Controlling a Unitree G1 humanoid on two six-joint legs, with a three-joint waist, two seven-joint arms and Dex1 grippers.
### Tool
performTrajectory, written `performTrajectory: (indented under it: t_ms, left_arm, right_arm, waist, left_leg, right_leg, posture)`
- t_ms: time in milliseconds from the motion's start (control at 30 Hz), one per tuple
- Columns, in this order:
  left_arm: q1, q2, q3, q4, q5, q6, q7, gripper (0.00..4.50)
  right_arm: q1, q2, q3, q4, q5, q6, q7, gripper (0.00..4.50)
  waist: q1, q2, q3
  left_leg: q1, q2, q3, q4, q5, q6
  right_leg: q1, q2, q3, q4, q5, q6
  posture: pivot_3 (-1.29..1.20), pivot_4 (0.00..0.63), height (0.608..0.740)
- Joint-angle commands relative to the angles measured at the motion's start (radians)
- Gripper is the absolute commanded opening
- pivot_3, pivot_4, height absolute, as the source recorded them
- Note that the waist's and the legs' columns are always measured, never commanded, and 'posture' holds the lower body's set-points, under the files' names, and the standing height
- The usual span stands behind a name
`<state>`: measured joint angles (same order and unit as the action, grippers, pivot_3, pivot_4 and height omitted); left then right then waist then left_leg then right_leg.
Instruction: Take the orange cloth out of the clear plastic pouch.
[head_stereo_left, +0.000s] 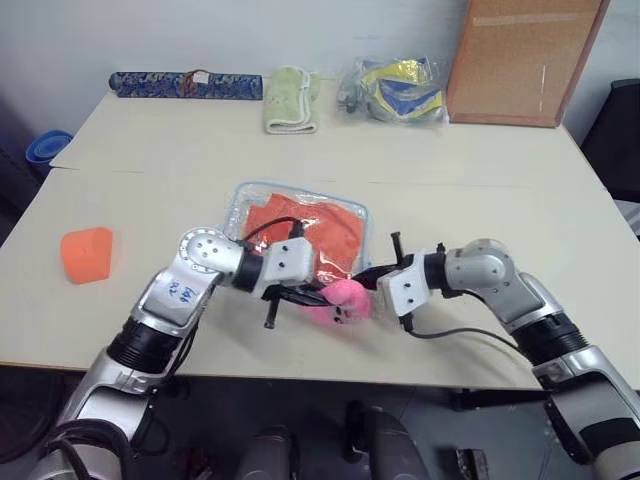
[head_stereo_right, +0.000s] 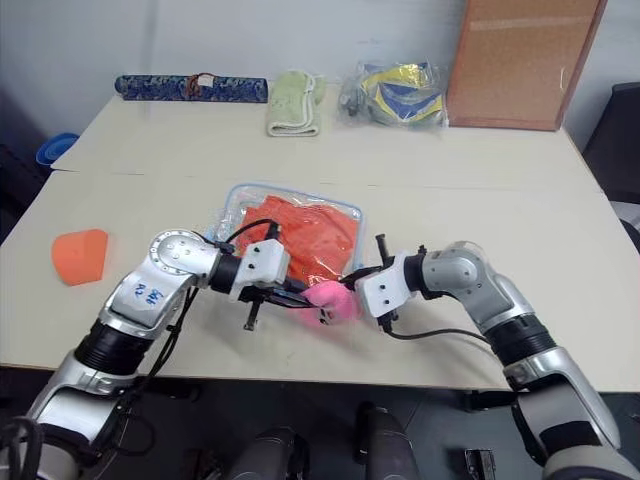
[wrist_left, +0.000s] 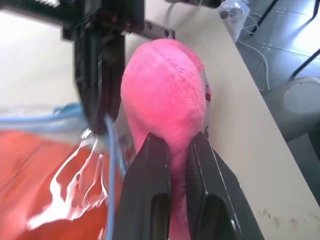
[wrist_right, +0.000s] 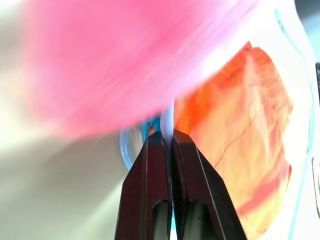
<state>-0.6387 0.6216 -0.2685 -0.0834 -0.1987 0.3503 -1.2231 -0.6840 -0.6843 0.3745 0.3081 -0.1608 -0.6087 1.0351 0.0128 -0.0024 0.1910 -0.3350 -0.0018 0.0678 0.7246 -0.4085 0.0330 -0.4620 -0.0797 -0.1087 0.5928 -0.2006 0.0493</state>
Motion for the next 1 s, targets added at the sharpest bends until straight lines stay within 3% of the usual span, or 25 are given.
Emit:
performTrajectory:
  t_ms: [33,400,767,1000]
  left_arm:
    - [0.025,0.061,0.084,-0.032,-0.041,0.021,-0.005,0.06]
    - [0.064,0.167,0.213,0.041,-0.086,0.053,0.040,0.06]
    - [0.019,0.339,0.352,0.320,-0.108,0.037,0.008,0.06]
    - [0.077,0.299,0.326,0.269,-0.120,0.029,0.014,0.06]
  right_arm:
    - [0.001,-0.070,-0.064,0.007,0.016,-0.058,-0.007,0.03]
    - [0.047,-0.172,-0.107,0.042,0.036,-0.170,-0.022,0.03]
    - [0.186,-0.315,-0.161,0.007,0.116,-0.304,-0.025,0.03]
    - [0.227,-0.331,-0.167,-0.047,0.165,-0.286,-0.024,0.03]
  waist:
    - [-0.001,0.000,0.000]
    - [-0.004,0.001,0.001]
    - [-0.015,0.001,0.001]
    - [-0.014,0.001,0.001]
  left_leg:
    - [0.000,0.000,0.000,0.000,0.000,0.000]
    - [0.000,0.000,0.000,-0.001,0.000,0.000]
    - [0.000,0.001,0.000,-0.002,0.000,-0.001]
    - [0.000,0.001,0.001,-0.002,0.000,-0.001]
  right_leg:
    - [0.000,0.000,0.000,0.000,0.000,0.000]
    - [0.000,0.000,0.000,-0.001,0.000,0.000]
    - [0.000,0.000,-0.001,-0.001,0.000,0.000]
    - [0.000,0.000,0.000,-0.001,0.000,0.000]
  posture:
    - [0.00,0.150,0.740]
    - [0.00,0.150,0.740]
    - [0.00,0.150,0.740]
    - [0.00,0.150,0.740]
